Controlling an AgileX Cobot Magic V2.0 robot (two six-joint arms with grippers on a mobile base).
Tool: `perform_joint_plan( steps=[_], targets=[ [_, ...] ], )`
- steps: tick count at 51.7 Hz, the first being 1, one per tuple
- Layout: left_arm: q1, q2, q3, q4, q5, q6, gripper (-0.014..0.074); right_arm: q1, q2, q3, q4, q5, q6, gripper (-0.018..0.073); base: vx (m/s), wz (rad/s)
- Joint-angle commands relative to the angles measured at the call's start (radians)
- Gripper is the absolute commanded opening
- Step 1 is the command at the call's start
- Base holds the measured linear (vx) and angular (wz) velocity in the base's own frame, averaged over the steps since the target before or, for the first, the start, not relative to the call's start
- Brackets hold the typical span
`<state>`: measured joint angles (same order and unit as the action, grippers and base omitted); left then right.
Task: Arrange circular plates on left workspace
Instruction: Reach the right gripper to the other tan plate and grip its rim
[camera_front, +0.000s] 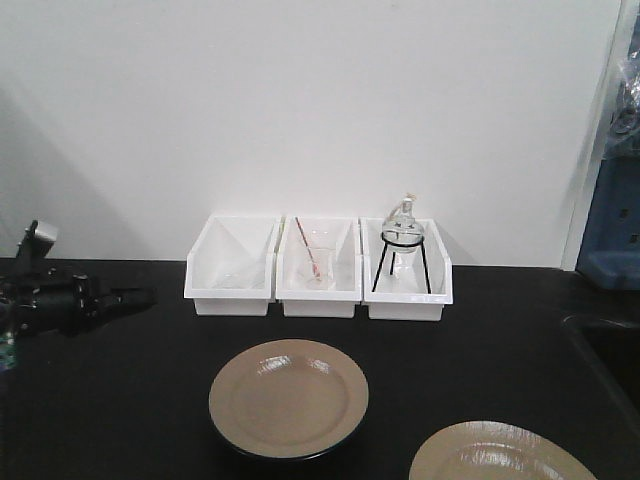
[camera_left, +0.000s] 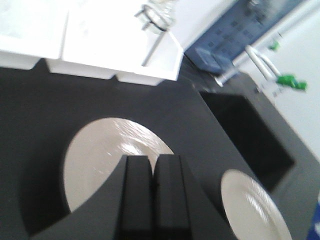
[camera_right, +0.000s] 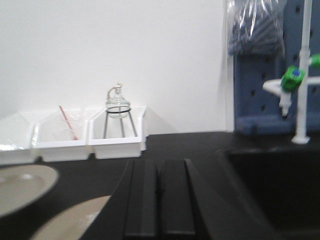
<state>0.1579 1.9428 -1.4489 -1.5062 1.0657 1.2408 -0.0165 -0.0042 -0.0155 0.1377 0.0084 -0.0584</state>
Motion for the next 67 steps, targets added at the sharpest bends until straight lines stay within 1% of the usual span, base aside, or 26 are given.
perform_joint_plan(
  steps=[1, 4, 7, 10, 14, 17, 19, 21, 24, 26, 28, 29, 30, 31, 33, 37, 38, 41, 46, 47, 50, 55, 59, 62, 65, 67],
  targets=[
    [0.012, -0.101, -0.027, 0.034, 0.107, -0.001, -0.0009, -0.004, 0.084, -0.159, 0.123, 0.057, 0.02, -0.0003, 0.0, 0.02],
    [0.014, -0.122, -0.027, 0.073, 0.144, -0.007, -0.0006, -0.004, 0.189, -0.277, 0.163, 0.154, 0.023, -0.0003, 0.0, 0.02],
    [0.014, -0.137, -0.027, 0.093, 0.176, -0.007, -0.0003, -0.004, 0.342, -0.4, 0.159, 0.256, 0.039, -0.0003, 0.0, 0.02],
    [0.014, -0.149, -0.026, 0.094, 0.192, -0.014, -0.0003, -0.004, 0.517, -0.516, 0.152, 0.364, 0.051, -0.0003, 0.0, 0.01],
    [0.014, -0.166, -0.026, 0.087, 0.191, -0.023, -0.0001, -0.004, 0.753, -0.691, 0.156, 0.562, 0.049, -0.0003, 0.0, 0.0],
    [0.014, -0.176, -0.026, 0.086, 0.191, -0.023, 0.0, -0.004, 0.899, -0.814, 0.164, 0.71, 0.013, -0.0003, 0.0, 0.0],
    [0.014, -0.179, -0.026, 0.086, 0.191, -0.023, 0.0, -0.004, 1.013, -0.887, 0.186, 0.8, -0.045, -0.0003, 0.0, 0.0],
    [0.014, -0.181, -0.026, 0.085, 0.191, -0.023, 0.0, -0.004, 1.084, -0.943, 0.218, 0.852, -0.106, -0.0003, 0.0, 0.0],
    [0.014, -0.181, -0.024, 0.086, 0.191, -0.026, 0.0, -0.013, 1.217, -1.039, 0.321, 0.942, -0.224, -0.0003, 0.0, 0.0],
    [0.014, -0.181, -0.023, 0.088, 0.191, -0.032, 0.0, -0.031, 1.278, -1.085, 0.415, 0.984, -0.284, -0.0003, 0.0, 0.0],
    [0.014, -0.181, -0.023, 0.09, 0.191, -0.032, 0.0, -0.07, 1.36, -1.125, 0.548, 1.049, -0.359, -0.0003, 0.0, 0.0],
    [0.014, -0.181, -0.023, 0.091, 0.191, -0.032, 0.0, -0.09, 1.394, -1.142, 0.586, 1.075, -0.397, -0.0003, 0.0, 0.0],
    [0.014, -0.181, -0.023, 0.093, 0.191, -0.032, 0.0001, -0.105, 1.427, -1.156, 0.64, 1.093, -0.43, -0.0003, 0.0, 0.0],
    [0.014, -0.181, -0.023, 0.093, 0.191, -0.032, 0.0001, -0.136, 1.46, -1.172, 0.707, 1.128, -0.472, -0.0003, 0.0, 0.0],
    [0.014, -0.181, -0.023, 0.093, 0.191, -0.032, 0.0001, -0.187, 1.521, -1.186, 0.796, 1.178, -0.512, -0.0003, 0.0, 0.0],
    [0.014, -0.181, -0.023, 0.099, 0.191, -0.035, 0.0001, -0.282, 1.622, -1.198, 0.906, 1.269, -0.587, -0.0003, 0.0, 0.0],
    [0.014, -0.182, -0.023, 0.102, 0.191, -0.038, 0.0001, -0.306, 1.646, -1.197, 0.92, 1.274, -0.593, -0.0003, 0.0, 0.0],
    [0.014, -0.186, -0.022, 0.118, 0.191, -0.049, 0.0001, -0.367, 1.702, -1.197, 0.917, 1.274, -0.595, -0.0003, 0.0, 0.0],
    [0.014, -0.212, 0.001, 0.133, 0.19, -0.046, 0.0001, -0.451, 1.765, -1.197, 0.889, 1.271, -0.622, -0.0003, 0.0, 0.0],
    [0.014, -0.254, 0.037, 0.137, 0.188, -0.026, 0.0001, -0.534, 1.792, -1.197, 0.888, 1.232, -0.653, -0.0003, 0.0, 0.0],
    [0.014, -0.275, 0.06, 0.137, 0.179, -0.021, 0.0001, -0.567, 1.792, -1.197, 0.878, 1.21, -0.693, -0.0001, 0.0, 0.0],
    [0.014, -0.296, 0.083, 0.139, 0.179, -0.021, 0.0001, -0.592, 1.793, -1.197, 0.83, 1.201, -0.767, 0.0019, 0.0, 0.0],
    [0.014, -0.297, 0.083, 0.142, 0.19, -0.021, 0.0001, -0.592, 1.806, -1.197, 0.774, 1.198, -0.774, 0.0068, 0.0, 0.0],
    [0.014, -0.297, 0.083, 0.142, 0.19, -0.021, 0.0001, -0.589, 1.821, -1.197, 0.753, 1.192, -0.779, 0.0134, 0.0, 0.0],
    [0.014, -0.297, 0.083, 0.142, 0.19, -0.021, 0.0001, -0.589, 1.841, -1.197, 0.755, 1.196, -0.778, 0.0214, 0.0, 0.0],
    [0.014, -0.297, 0.083, 0.142, 0.19, -0.021, 0.0001, -0.589, 1.855, -1.197, 0.755, 1.198, -0.778, 0.0284, 0.0, 0.0]
  ],
)
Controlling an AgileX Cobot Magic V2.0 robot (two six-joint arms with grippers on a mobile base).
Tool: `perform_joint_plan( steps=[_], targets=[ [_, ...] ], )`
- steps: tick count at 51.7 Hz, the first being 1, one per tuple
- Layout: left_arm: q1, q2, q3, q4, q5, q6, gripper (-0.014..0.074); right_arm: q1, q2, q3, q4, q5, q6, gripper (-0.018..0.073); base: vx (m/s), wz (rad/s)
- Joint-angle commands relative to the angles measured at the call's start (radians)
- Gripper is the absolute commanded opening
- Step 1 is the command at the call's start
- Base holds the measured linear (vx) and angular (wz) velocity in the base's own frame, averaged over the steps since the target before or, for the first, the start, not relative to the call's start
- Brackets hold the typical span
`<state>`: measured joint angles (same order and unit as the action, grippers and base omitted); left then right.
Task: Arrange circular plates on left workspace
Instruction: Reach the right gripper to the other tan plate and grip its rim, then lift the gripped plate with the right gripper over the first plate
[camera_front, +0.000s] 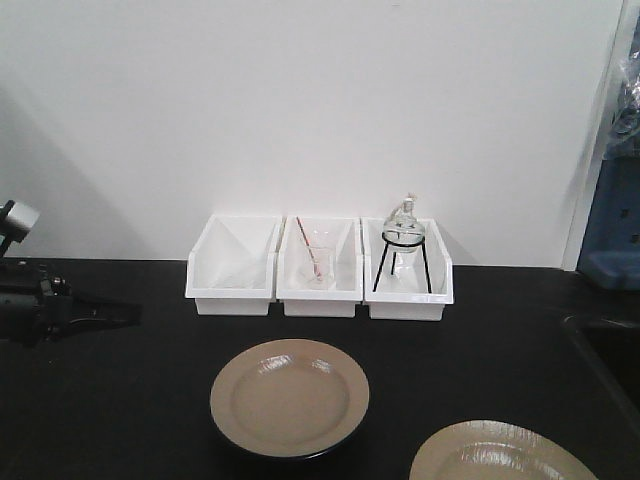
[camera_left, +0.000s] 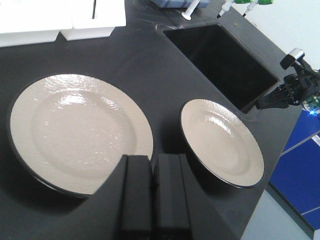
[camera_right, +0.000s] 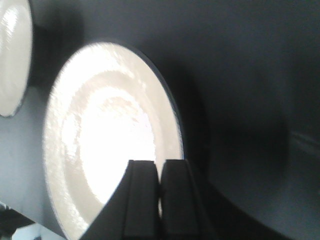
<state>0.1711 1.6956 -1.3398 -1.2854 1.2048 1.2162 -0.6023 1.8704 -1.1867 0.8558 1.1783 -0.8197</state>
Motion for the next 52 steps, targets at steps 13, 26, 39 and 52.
perform_joint_plan(
  steps=[13, 26, 39, 52],
  targets=[
    [0.001, -0.05, -0.026, -0.078, 0.049, 0.004, 0.0001, 0.024, 0.034, -0.026, 0.042, 0.004, 0.012, 0.0611, 0.0, 0.0],
    [0.001, -0.05, -0.026, -0.078, 0.049, 0.004, 0.0001, 0.109, 0.106, -0.026, 0.053, -0.015, 0.052, 0.0552, 0.0, 0.0],
    [0.001, -0.05, -0.026, -0.075, 0.049, 0.004, 0.0001, 0.142, 0.149, -0.026, 0.098, 0.002, 0.045, 0.0392, 0.0, 0.0],
    [0.001, -0.05, -0.026, -0.032, 0.044, 0.004, 0.0001, 0.163, 0.155, -0.026, 0.12, 0.017, 0.044, -0.0015, 0.0, 0.0]
  ],
)
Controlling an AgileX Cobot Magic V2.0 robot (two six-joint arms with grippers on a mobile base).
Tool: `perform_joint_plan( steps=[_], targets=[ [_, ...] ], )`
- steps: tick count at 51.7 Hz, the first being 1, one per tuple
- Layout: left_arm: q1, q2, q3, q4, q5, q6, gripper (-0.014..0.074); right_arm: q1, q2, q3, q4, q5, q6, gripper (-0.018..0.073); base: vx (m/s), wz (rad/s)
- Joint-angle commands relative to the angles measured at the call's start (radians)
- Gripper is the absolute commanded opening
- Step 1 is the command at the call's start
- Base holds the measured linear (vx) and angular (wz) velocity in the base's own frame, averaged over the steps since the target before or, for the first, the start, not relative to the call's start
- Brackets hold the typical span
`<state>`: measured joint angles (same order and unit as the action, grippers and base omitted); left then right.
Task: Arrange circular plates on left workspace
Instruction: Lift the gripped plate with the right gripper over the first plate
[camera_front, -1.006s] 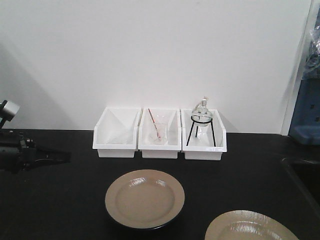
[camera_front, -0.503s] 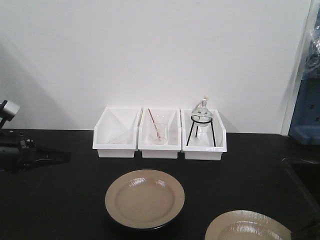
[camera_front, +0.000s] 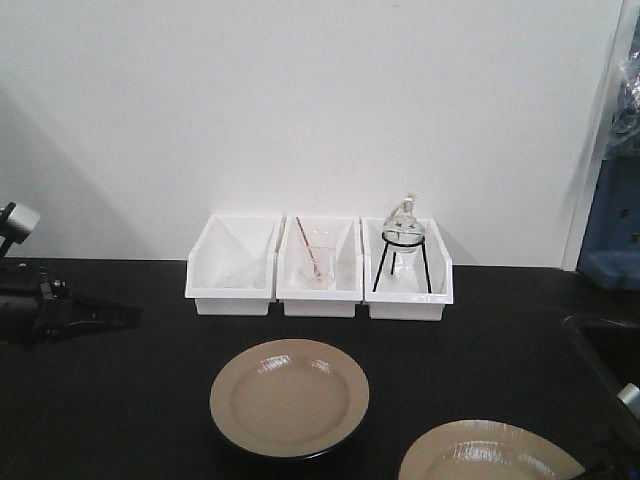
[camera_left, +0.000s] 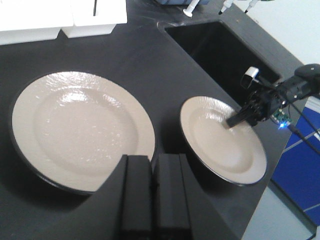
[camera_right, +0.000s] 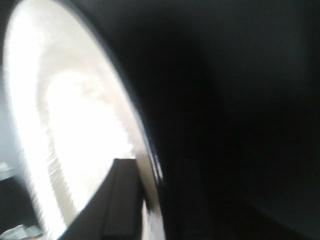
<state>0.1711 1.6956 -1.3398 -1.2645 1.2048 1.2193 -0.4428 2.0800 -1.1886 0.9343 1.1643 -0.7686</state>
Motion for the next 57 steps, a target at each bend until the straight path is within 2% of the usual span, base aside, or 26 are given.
perform_joint_plan(
  steps=[1, 14, 20, 25, 30, 43, 49, 57],
  targets=[
    [0.001, -0.05, -0.026, -0.05, 0.044, 0.001, 0.0001, 0.003, -0.055, -0.024, 0.047, 0.037, -0.007, -0.0015, 0.0, 0.0],
    [0.001, -0.05, -0.026, -0.046, 0.013, 0.001, 0.0001, -0.048, -0.147, -0.043, 0.203, 0.119, -0.014, -0.0004, 0.0, 0.0],
    [0.001, -0.05, -0.026, -0.046, 0.012, 0.001, 0.0001, -0.043, -0.216, -0.078, 0.288, 0.119, 0.012, -0.0004, 0.0, 0.0],
    [0.001, -0.05, -0.026, -0.046, 0.002, 0.001, 0.0001, -0.014, -0.238, -0.113, 0.398, 0.118, 0.038, -0.0004, 0.0, 0.0],
    [0.001, -0.05, -0.026, -0.046, -0.004, 0.001, 0.0001, 0.058, -0.237, -0.15, 0.468, 0.094, 0.058, -0.0004, 0.0, 0.0],
    [0.001, -0.05, -0.026, -0.046, -0.01, 0.001, 0.0001, 0.336, -0.179, -0.225, 0.54, -0.171, 0.106, -0.0004, 0.0, 0.0],
    [0.001, -0.05, -0.026, -0.045, -0.009, 0.001, 0.0001, 0.431, -0.115, -0.271, 0.598, -0.231, 0.105, -0.0004, 0.0, 0.0],
    [0.001, -0.05, -0.026, -0.043, -0.009, 0.001, 0.0001, 0.517, -0.027, -0.347, 0.613, -0.292, 0.11, -0.0004, 0.0, 0.0]
  ],
)
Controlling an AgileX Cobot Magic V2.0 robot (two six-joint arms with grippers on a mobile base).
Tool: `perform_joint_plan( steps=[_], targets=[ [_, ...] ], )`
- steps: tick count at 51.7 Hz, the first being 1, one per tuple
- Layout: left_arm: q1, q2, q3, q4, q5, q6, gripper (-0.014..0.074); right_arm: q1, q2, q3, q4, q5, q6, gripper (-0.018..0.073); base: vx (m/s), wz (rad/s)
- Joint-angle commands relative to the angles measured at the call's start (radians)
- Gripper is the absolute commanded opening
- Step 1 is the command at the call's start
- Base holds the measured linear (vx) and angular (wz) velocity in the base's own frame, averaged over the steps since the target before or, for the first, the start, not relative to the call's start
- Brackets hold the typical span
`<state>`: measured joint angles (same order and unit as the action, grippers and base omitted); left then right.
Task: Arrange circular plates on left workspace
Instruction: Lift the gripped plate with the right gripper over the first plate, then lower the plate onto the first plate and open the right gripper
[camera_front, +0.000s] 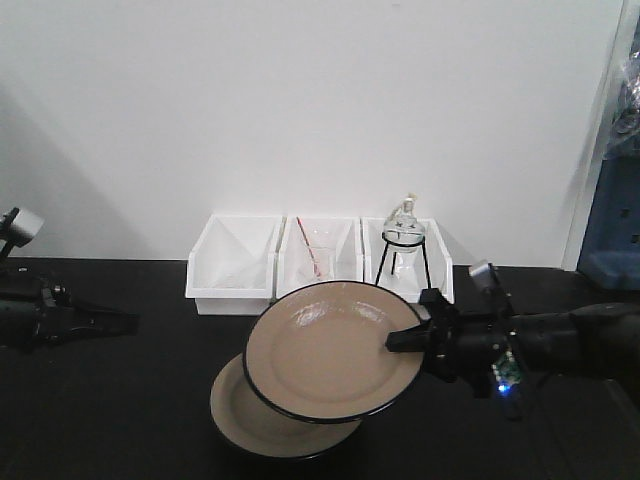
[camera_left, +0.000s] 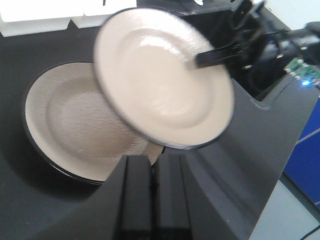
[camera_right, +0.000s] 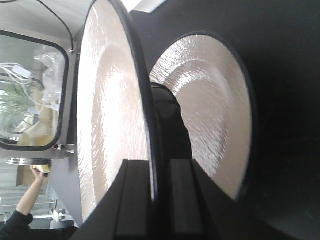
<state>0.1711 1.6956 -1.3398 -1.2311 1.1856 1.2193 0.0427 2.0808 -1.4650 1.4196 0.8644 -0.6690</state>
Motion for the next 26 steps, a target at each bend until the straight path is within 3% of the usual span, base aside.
perform_joint_plan(
  steps=[1, 11, 26],
  targets=[
    [0.001, -0.05, -0.026, -0.076, 0.011, 0.001, 0.0001, 0.041, -0.016, -0.08, 0.13, 0.002, 0.012, -0.0004, 0.0, 0.0],
    [0.001, -0.05, -0.026, -0.076, 0.011, 0.001, 0.0001, 0.087, 0.09, -0.16, 0.139, -0.031, 0.015, -0.0004, 0.0, 0.0],
    [0.001, -0.05, -0.026, -0.035, 0.006, 0.001, 0.0002, 0.088, 0.154, -0.21, 0.128, -0.068, -0.044, 0.0021, 0.0, 0.0]
  ],
)
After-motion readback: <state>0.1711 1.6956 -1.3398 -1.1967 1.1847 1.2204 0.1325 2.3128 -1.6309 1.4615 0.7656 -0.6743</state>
